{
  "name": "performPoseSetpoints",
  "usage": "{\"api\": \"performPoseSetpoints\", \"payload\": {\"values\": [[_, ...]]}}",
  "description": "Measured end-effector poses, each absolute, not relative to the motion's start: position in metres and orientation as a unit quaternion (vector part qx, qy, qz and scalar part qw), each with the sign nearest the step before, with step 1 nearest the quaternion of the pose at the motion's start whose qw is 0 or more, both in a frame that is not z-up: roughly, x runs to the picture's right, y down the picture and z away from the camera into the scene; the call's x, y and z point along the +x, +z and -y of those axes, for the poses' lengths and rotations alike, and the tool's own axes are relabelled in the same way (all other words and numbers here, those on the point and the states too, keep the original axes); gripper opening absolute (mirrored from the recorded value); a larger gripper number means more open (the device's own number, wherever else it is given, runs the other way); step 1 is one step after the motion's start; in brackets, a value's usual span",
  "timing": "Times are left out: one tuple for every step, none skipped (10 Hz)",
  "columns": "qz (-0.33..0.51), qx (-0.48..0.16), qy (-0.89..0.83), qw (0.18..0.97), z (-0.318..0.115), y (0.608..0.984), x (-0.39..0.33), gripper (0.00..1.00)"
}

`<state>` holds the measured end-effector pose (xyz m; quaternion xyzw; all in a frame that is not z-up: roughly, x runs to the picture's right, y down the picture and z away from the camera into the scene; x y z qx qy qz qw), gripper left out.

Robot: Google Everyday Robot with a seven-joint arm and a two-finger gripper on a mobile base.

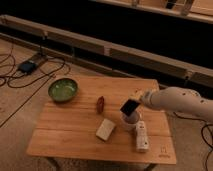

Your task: Place the eraser in the ceramic cup

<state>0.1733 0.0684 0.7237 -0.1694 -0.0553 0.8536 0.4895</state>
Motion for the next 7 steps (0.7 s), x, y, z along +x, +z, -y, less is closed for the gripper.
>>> {"api": "performPoseSetpoints", "payload": {"values": [[0.057,-0.166,0.855,0.488,-0.0685,0.7261,0.1759,0.00],[0.056,-0.163,0.857,0.486,-0.0691,0.7272,0.1785,0.00],[0.054,-0.157,0.859,0.485,-0.0688,0.7275,0.1814,0.00],[0.044,-0.142,0.861,0.487,-0.0697,0.7274,0.1826,0.00],[0.039,-0.135,0.861,0.489,-0.0702,0.7269,0.1820,0.00],[0.039,-0.131,0.860,0.491,-0.0709,0.7262,0.1807,0.00],[0.039,-0.126,0.860,0.492,-0.0724,0.7247,0.1850,0.00]]}}
